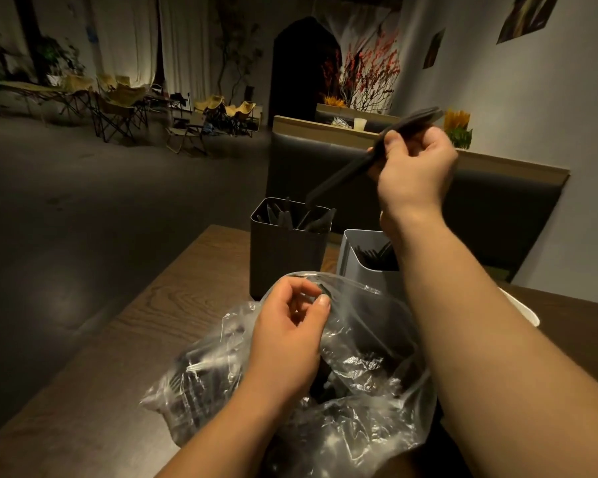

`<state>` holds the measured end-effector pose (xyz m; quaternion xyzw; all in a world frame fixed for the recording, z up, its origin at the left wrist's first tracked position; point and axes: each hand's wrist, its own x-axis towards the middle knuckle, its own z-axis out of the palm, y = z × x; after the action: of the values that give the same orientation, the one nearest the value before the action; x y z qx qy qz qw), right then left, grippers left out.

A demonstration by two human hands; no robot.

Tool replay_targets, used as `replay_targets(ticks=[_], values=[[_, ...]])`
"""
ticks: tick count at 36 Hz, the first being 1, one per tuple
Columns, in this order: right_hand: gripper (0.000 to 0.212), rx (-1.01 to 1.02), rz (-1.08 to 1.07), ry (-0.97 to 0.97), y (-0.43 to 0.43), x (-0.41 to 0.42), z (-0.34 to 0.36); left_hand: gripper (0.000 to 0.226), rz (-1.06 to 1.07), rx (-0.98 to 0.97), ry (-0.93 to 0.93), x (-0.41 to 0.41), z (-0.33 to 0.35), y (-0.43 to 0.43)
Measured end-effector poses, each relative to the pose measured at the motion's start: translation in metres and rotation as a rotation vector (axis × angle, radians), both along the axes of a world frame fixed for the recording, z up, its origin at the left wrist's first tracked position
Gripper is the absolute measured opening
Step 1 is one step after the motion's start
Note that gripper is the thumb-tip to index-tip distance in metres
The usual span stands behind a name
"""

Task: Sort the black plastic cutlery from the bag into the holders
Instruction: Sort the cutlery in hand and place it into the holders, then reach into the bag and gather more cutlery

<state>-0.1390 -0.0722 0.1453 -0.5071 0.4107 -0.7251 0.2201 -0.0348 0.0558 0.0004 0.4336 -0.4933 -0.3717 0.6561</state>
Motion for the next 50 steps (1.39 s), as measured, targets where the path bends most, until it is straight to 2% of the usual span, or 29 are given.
replay_targets(ticks=[4, 9, 15, 17, 23, 26, 28, 30, 32, 35, 38, 42, 48, 50], values=[[0.012, 0.037, -0.009, 0.163, -0.013, 0.007, -0.007, 0.009, -0.006, -0.001, 0.001, 0.001, 0.001, 0.000], [0.024, 0.107, 0.030, 0.370, -0.012, 0.014, -0.021, 0.010, -0.035, -0.002, 0.026, 0.000, 0.004, 0.002], [0.068, 0.124, 0.126, 0.602, 0.002, 0.022, -0.028, 0.012, -0.049, 0.001, 0.048, 0.000, 0.005, 0.002], [0.064, 0.125, 0.119, 0.685, 0.002, 0.025, -0.030, 0.014, -0.046, 0.008, 0.062, -0.001, 0.005, 0.002], [0.034, 0.225, 0.065, 1.038, -0.011, 0.035, -0.042, 0.018, -0.022, 0.000, 0.068, -0.001, 0.004, 0.000], [0.021, 0.271, 0.043, 1.140, -0.018, 0.041, -0.046, 0.018, -0.023, -0.002, 0.065, 0.000, 0.005, 0.000], [0.020, 0.336, 0.038, 1.263, -0.020, 0.045, -0.049, 0.017, -0.023, -0.002, 0.063, 0.000, 0.005, 0.000], [0.027, 0.426, 0.105, 1.355, -0.019, 0.048, -0.051, 0.017, -0.027, 0.000, 0.063, 0.000, 0.005, 0.000], [0.036, 0.444, 0.181, 1.290, -0.015, 0.049, -0.051, 0.018, -0.028, -0.002, 0.070, 0.000, 0.004, -0.001], [0.046, 0.382, 0.146, 0.999, -0.009, 0.049, -0.046, 0.018, -0.017, 0.002, 0.089, -0.001, 0.005, -0.001], [0.056, 0.445, 0.088, 0.937, -0.001, 0.059, -0.047, 0.019, -0.016, 0.021, 0.087, -0.001, 0.007, -0.001], [0.067, 0.469, 0.049, 1.100, -0.001, 0.075, -0.058, 0.021, -0.038, 0.036, 0.048, 0.001, 0.006, -0.001], [0.063, 0.266, 0.023, 1.465, -0.017, 0.071, -0.066, 0.020, -0.003, 0.035, 0.108, 0.000, 0.005, -0.004], [0.065, 0.248, 0.036, 1.535, -0.020, 0.068, -0.065, 0.020, -0.003, 0.028, 0.103, 0.001, 0.003, -0.005]])
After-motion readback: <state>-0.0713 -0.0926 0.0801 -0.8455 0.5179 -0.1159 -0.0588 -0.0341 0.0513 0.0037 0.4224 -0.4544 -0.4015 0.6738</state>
